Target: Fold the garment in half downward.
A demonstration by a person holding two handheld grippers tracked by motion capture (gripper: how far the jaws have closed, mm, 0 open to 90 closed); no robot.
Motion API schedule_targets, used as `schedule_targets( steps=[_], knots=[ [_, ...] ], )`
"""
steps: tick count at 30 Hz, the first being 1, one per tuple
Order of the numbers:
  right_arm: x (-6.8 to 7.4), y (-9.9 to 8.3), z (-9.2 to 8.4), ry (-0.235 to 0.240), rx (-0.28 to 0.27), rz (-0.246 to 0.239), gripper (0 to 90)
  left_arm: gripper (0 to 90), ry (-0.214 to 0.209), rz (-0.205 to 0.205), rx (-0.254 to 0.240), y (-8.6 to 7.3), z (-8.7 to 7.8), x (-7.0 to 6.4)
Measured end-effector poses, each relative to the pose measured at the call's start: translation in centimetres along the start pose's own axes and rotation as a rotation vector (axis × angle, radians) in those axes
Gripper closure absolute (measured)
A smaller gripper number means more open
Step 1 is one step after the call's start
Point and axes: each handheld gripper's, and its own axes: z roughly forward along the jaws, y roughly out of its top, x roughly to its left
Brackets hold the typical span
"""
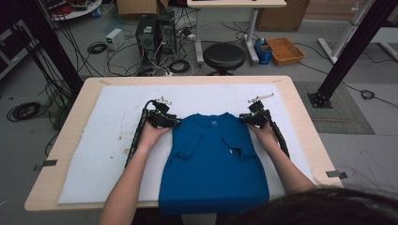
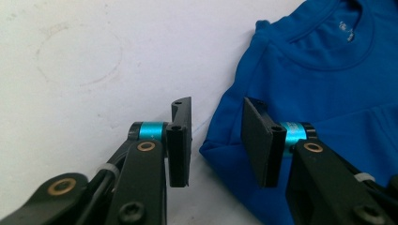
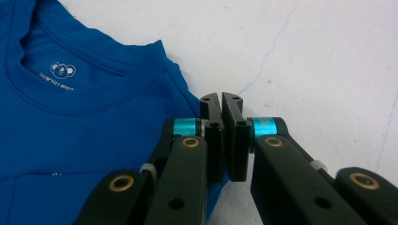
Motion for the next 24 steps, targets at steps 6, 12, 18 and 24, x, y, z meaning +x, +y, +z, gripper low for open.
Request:
schedule_targets(
  steps=[6, 12, 18, 24],
  knots=[
    [0.0, 0.3, -0.1, 0.002, -0.005, -0.013, 85.6, 61.7, -0.010, 0.033, -0.057, 0.4, 0.4, -0.6],
    [0.7, 0.8, -0.2, 0.016, -0.075, -0.035, 75.9, 61.9, -0.011, 0.032, -0.069, 0.8, 0.7, -0.7],
    [0.7, 1.3, 0.4, 0.036, -0.101, -0.014, 71.4, 59.8, -0.064, 0.014, -0.025, 2.4, 1.8, -0.9],
    [0.8, 1.5, 2.0, 0.062, -0.028, -0.013, 67.3, 58.5, -0.058, 0.014, 0.045, 2.6, 3.5, -1.4]
  ],
)
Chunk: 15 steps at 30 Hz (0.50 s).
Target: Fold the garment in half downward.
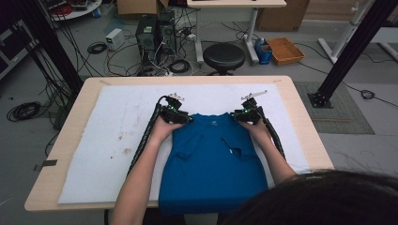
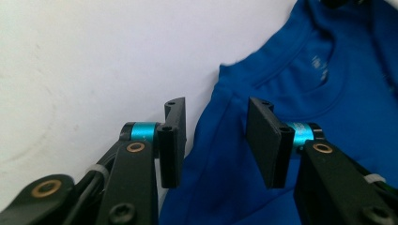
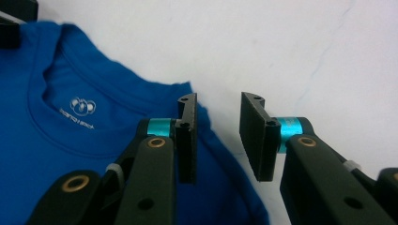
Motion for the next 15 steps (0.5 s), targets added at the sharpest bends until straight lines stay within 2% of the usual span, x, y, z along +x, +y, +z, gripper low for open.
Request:
schedule_targets(
  steps=[3, 4, 5, 6, 8, 10, 15],
  knots=[
    [0.2, 0.0, 0.0, -0.032, 0.008, -0.019, 75.3, 70.7, 0.039, 0.010, 0.002, 0.0, -0.1, 0.0],
    [0.2, 0.0, 0.0, -0.033, 0.004, -0.030, 82.5, 76.3, 0.035, 0.021, 0.008, 0.0, -0.1, 0.0],
    [0.3, 0.1, 0.0, -0.013, 0.009, -0.036, 84.6, 83.3, 0.022, 0.023, 0.003, 0.0, 0.0, -0.2],
    [0.4, 0.1, 0.0, -0.020, 0.015, -0.046, 85.8, 86.5, 0.030, 0.037, 0.006, 0.1, 0.1, -0.4],
    [0.7, 0.2, -0.1, -0.020, 0.009, -0.066, 87.4, 87.5, 0.048, 0.059, 0.007, 0.2, 0.1, -0.7],
    [1.0, 0.3, -0.3, -0.026, -0.005, -0.075, 88.0, 87.9, 0.054, 0.060, 0.007, 0.2, 0.0, -0.7],
    [0.7, 0.5, -1.5, -0.013, -0.059, -0.039, 88.2, 88.3, 0.038, 0.044, -0.047, 0.5, -1.2, -0.4]
  ],
)
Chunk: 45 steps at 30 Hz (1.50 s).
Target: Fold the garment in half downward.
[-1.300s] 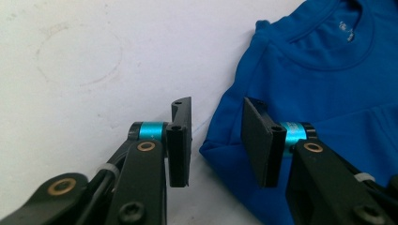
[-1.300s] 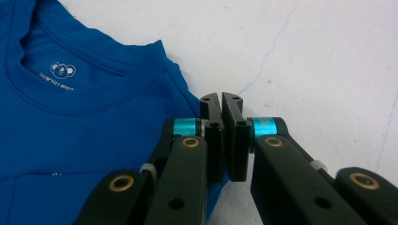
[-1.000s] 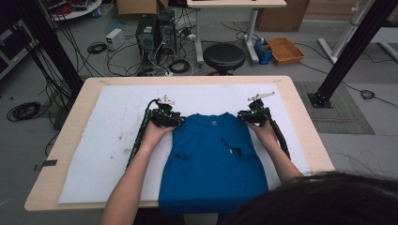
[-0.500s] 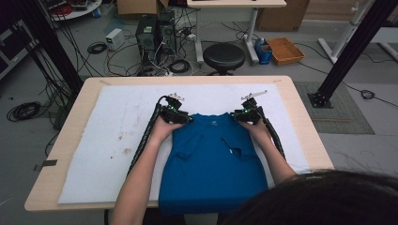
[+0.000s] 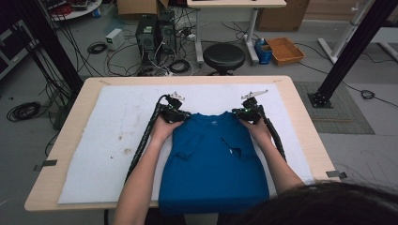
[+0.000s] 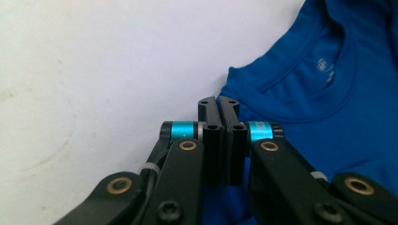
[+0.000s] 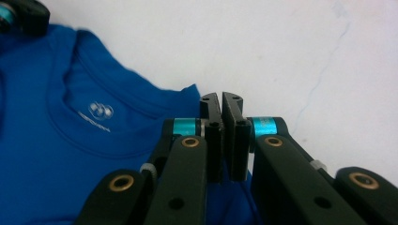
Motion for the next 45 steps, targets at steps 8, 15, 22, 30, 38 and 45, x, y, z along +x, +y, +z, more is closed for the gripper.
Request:
schedule_targets(
  steps=[8, 15, 22, 30, 38, 45],
  knots=[
    [0.2, 0.2, -1.8, 0.003, -0.058, 0.012, 88.3, 88.3, -0.010, 0.015, -0.033, 0.6, -1.4, -0.4],
    [0.4, 0.3, -2.1, -0.004, -0.063, 0.002, 88.3, 88.3, -0.007, 0.027, -0.042, 0.8, -1.6, -0.6],
    [0.2, 0.3, -2.2, -0.004, -0.067, 0.001, 88.3, 88.3, -0.005, 0.017, -0.043, 0.6, -1.5, -0.3],
    [0.2, 0.3, -1.9, -0.005, -0.064, -0.004, 88.3, 88.3, -0.008, 0.014, -0.039, 0.5, -1.2, -0.3],
    [0.4, 0.4, -2.1, -0.004, -0.069, -0.009, 88.3, 88.2, -0.008, 0.018, -0.036, 0.7, -1.6, -0.4],
    [0.5, 0.4, -2.3, -0.006, -0.070, -0.001, 88.3, 88.2, -0.001, 0.008, -0.043, 0.8, -2.1, -0.4]
  ],
)
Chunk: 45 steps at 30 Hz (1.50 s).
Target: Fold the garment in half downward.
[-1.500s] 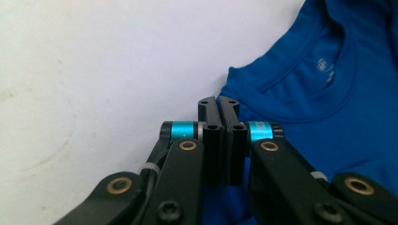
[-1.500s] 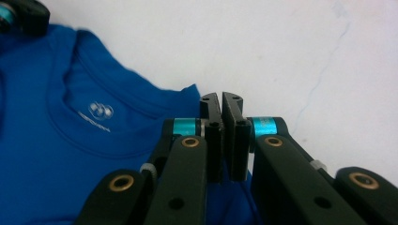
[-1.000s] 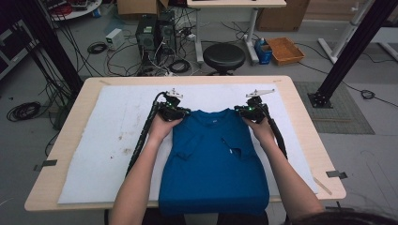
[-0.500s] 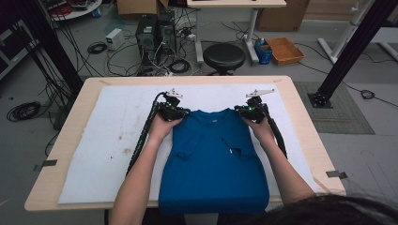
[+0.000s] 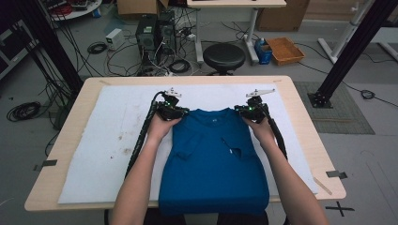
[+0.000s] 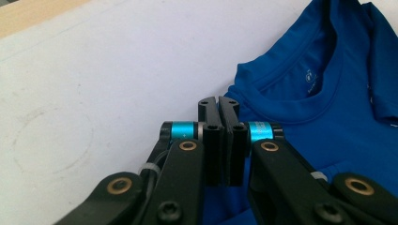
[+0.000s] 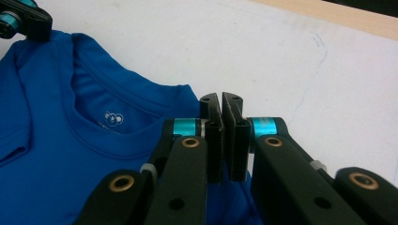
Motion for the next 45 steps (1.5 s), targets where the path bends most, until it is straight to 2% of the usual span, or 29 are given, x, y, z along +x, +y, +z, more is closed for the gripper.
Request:
schedule_targets(
  steps=[4, 8, 12, 19, 20, 21, 23, 24, 29, 31, 33, 39, 42, 45],
  knots=[
    [0.0, 0.1, -0.2, 0.002, -0.006, 0.016, 88.3, 88.3, 0.001, 0.005, -0.004, 0.2, -0.3, -0.2],
    [0.3, 0.2, -0.8, 0.002, -0.015, 0.006, 88.3, 88.2, 0.005, 0.013, -0.017, 0.2, -0.9, -0.7],
    [0.8, 0.5, -1.7, 0.005, -0.034, -0.009, 88.3, 88.3, 0.008, 0.046, -0.035, 0.3, -1.9, -1.4],
    [2.6, 0.8, -4.2, 0.025, -0.068, -0.042, 88.2, 88.3, 0.010, 0.085, -0.082, -0.5, -4.5, -2.9],
    [3.0, 0.7, -4.7, 0.027, -0.088, -0.056, 88.2, 88.3, 0.011, 0.095, -0.089, -0.7, -5.0, -3.2],
    [3.5, 0.4, -5.2, 0.026, -0.106, -0.067, 88.2, 88.3, 0.007, 0.098, -0.098, -1.0, -5.4, -3.4],
    [4.1, -0.3, -5.9, 0.042, -0.106, -0.065, 88.2, 88.3, 0.000, 0.109, -0.106, -1.5, -6.3, -4.0],
    [4.4, -0.8, -6.2, 0.042, -0.105, -0.079, 88.3, 88.2, 0.000, 0.116, -0.113, -1.8, -6.6, -4.3],
    [5.6, -3.5, -8.0, 0.046, -0.102, -0.099, 88.2, 88.2, -0.017, 0.181, -0.113, -3.1, -7.8, -6.6],
    [5.9, -4.3, -8.7, 0.044, -0.109, -0.100, 88.2, 88.2, -0.024, 0.197, -0.115, -3.6, -8.0, -7.5],
    [6.4, -5.1, -9.4, 0.041, -0.119, -0.112, 88.2, 88.2, -0.025, 0.231, -0.107, -4.1, -8.2, -8.4],
    [8.2, -7.7, -11.4, 0.021, -0.097, -0.151, 88.2, 88.1, -0.059, 0.294, -0.090, -6.3, -8.8, -11.0],
    [9.3, -9.3, -12.3, 0.024, -0.083, -0.166, 88.1, 88.0, -0.067, 0.339, -0.073, -7.8, -9.3, -12.2],
    [10.4, -10.6, -12.7, 0.026, -0.055, -0.191, 88.1, 87.8, -0.096, 0.347, -0.056, -9.4, -9.6, -13.2]
  ],
)
